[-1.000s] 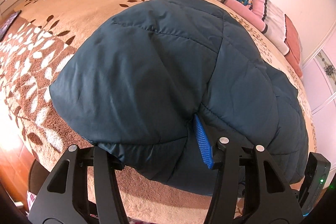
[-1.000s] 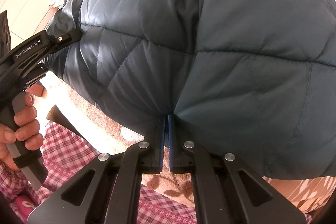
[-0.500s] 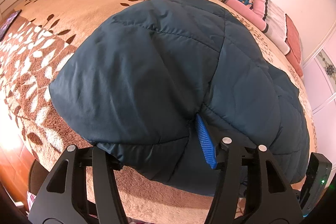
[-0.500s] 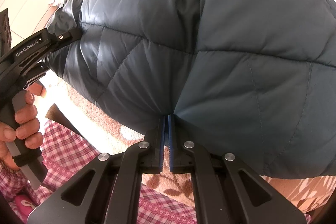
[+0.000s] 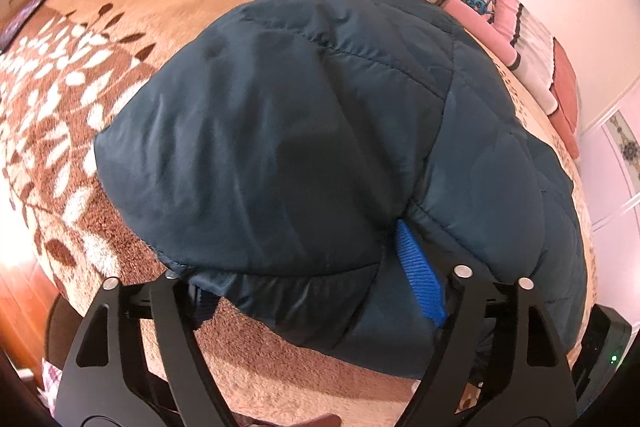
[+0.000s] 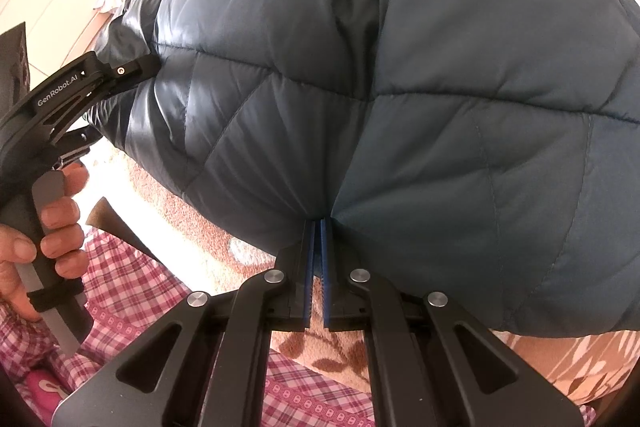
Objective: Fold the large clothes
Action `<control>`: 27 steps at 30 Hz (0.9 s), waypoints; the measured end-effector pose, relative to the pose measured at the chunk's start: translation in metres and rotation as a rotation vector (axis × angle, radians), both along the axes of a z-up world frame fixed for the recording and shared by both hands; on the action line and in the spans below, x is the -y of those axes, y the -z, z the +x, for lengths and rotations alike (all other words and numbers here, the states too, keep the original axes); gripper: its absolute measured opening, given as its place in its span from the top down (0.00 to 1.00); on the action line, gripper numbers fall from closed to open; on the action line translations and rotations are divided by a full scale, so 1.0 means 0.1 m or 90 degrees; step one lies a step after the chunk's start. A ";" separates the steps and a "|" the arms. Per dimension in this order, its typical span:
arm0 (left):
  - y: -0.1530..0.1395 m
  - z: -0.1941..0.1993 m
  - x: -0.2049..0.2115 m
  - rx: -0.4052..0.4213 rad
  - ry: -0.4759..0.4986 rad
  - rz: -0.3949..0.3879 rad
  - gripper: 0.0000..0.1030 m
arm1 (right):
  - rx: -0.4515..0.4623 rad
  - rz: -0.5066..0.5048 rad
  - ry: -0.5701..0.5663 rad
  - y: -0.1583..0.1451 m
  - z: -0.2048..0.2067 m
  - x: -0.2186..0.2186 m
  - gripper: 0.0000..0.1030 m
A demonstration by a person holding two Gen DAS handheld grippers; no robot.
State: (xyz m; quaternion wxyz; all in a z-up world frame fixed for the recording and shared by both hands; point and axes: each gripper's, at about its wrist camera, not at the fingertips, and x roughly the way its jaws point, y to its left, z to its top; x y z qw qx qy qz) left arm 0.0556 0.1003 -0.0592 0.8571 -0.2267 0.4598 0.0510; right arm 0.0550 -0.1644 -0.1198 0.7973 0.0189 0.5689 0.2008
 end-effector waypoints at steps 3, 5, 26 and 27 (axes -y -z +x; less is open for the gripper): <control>0.05 -0.04 -0.04 0.002 -0.005 -0.018 0.16 | 0.001 0.003 0.002 0.00 -0.01 0.01 0.98; 0.09 -0.06 -0.07 0.001 -0.011 -0.026 0.12 | 0.002 0.009 0.009 0.00 -0.01 0.03 0.98; -0.08 -0.21 -0.13 0.076 0.022 -0.079 0.69 | 0.056 0.074 0.055 -0.55 -0.38 0.63 0.74; -0.07 -0.21 -0.15 0.075 0.022 -0.084 0.69 | 0.073 0.088 0.092 -0.67 -0.44 0.85 0.58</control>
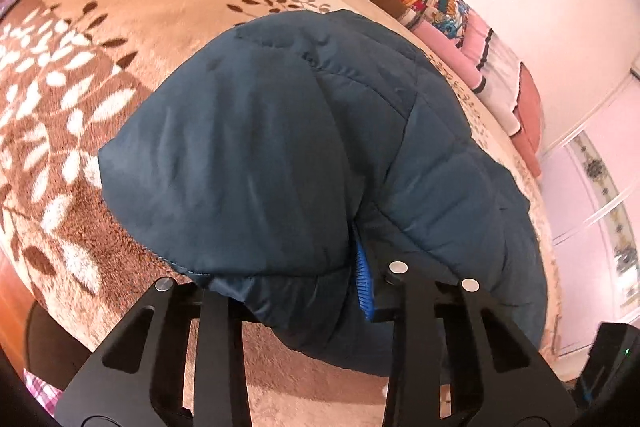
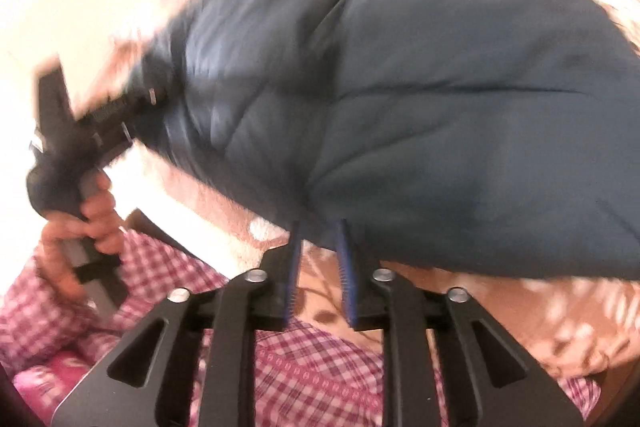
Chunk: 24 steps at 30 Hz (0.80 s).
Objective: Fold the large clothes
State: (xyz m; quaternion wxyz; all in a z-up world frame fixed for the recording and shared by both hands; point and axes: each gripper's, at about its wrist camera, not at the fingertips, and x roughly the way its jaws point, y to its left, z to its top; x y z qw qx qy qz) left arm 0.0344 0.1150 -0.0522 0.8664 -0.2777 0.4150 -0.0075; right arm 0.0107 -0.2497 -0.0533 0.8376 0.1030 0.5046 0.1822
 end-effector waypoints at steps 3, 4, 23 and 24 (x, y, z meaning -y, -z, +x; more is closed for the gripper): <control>-0.01 0.00 0.02 -0.002 0.002 0.003 0.69 | 0.044 0.032 0.135 -0.26 -0.23 0.69 0.38; -0.01 0.00 0.02 -0.004 0.002 0.002 0.69 | 0.044 0.046 0.167 -0.29 -0.29 0.88 0.38; -0.09 0.16 -0.06 -0.024 -0.007 -0.023 0.75 | -0.085 0.292 0.408 0.48 0.01 2.05 0.68; -0.11 0.15 -0.07 -0.021 -0.009 -0.019 0.78 | -0.077 0.275 0.400 0.42 0.00 2.02 0.73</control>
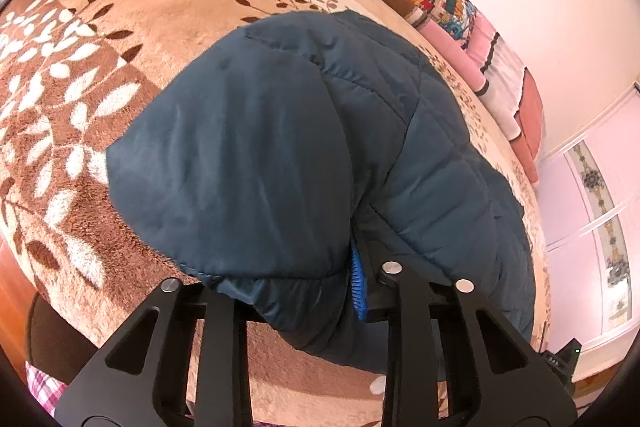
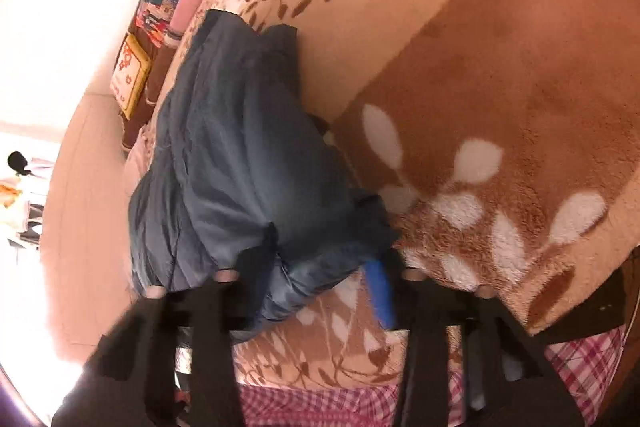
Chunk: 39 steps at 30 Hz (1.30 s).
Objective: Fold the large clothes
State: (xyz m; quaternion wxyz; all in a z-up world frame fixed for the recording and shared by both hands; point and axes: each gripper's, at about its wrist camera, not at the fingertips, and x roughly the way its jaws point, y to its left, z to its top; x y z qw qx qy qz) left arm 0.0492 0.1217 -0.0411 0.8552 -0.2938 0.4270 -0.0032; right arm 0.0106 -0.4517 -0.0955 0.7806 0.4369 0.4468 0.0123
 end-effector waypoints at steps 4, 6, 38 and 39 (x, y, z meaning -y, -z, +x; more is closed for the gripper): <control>-0.08 -0.10 -0.07 0.009 0.001 -0.011 0.82 | 0.006 -0.012 -0.015 -0.14 -0.14 -0.07 0.80; -0.11 -0.20 -0.10 0.011 0.004 -0.013 0.83 | 0.002 -0.014 -0.024 -0.16 -0.22 -0.11 0.81; 0.12 -0.65 -0.46 0.007 -0.020 -0.124 0.80 | 0.091 -0.246 -0.317 -0.95 -0.18 -1.67 0.96; 0.07 -0.66 -0.44 0.018 -0.011 -0.109 0.82 | 0.095 -0.242 -0.345 -0.93 -0.06 -1.87 0.97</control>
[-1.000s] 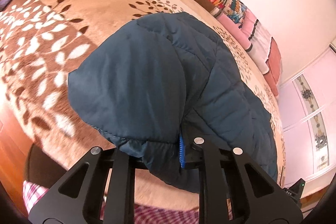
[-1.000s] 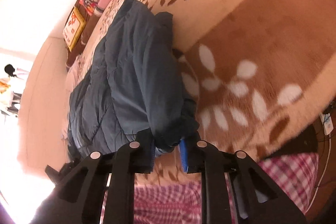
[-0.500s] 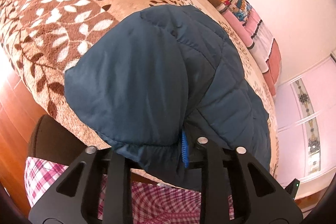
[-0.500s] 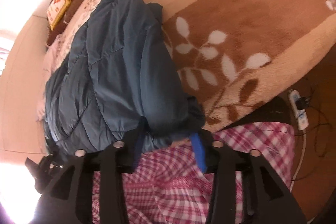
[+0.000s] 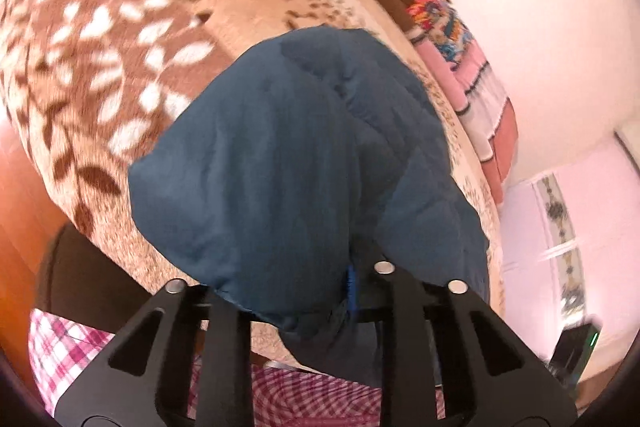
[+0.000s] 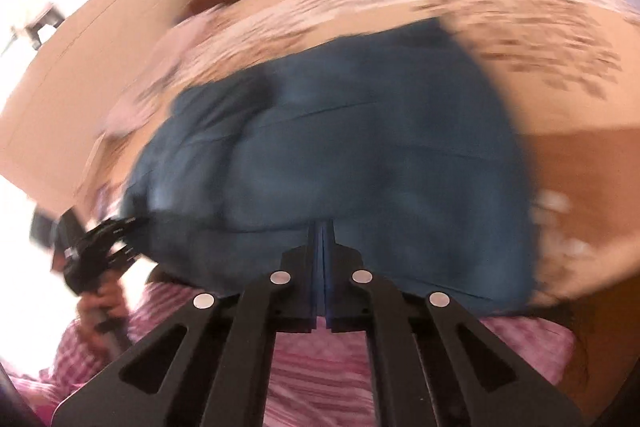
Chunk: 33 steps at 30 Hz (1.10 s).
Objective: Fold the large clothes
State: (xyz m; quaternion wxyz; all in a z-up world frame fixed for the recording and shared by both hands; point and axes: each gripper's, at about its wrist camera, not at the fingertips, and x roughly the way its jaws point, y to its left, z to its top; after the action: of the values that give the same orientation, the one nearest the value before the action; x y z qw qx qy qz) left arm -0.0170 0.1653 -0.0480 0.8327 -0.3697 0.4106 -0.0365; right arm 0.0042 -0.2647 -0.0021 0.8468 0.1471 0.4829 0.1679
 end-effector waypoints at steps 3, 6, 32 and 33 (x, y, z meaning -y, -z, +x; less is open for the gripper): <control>-0.16 -0.04 0.06 0.031 0.014 0.028 0.83 | 0.001 -0.015 -0.033 0.03 0.22 -0.33 0.97; -0.29 -0.08 0.11 0.053 0.029 0.056 0.84 | -0.019 -0.037 -0.033 0.19 0.46 -0.43 0.97; -1.55 -0.49 1.97 0.335 0.372 0.376 0.85 | -0.141 0.099 -0.058 0.99 0.74 -0.19 1.00; -1.55 -0.49 1.98 0.335 0.374 0.380 0.85 | -0.139 0.126 -0.058 0.93 0.72 -0.11 0.97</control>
State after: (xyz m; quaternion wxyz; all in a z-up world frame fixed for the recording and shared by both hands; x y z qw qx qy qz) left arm -0.0659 -0.0325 0.1069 0.9321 0.0383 0.2660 -0.2427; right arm 0.0759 -0.2537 -0.0951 0.7622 0.2251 0.5594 0.2356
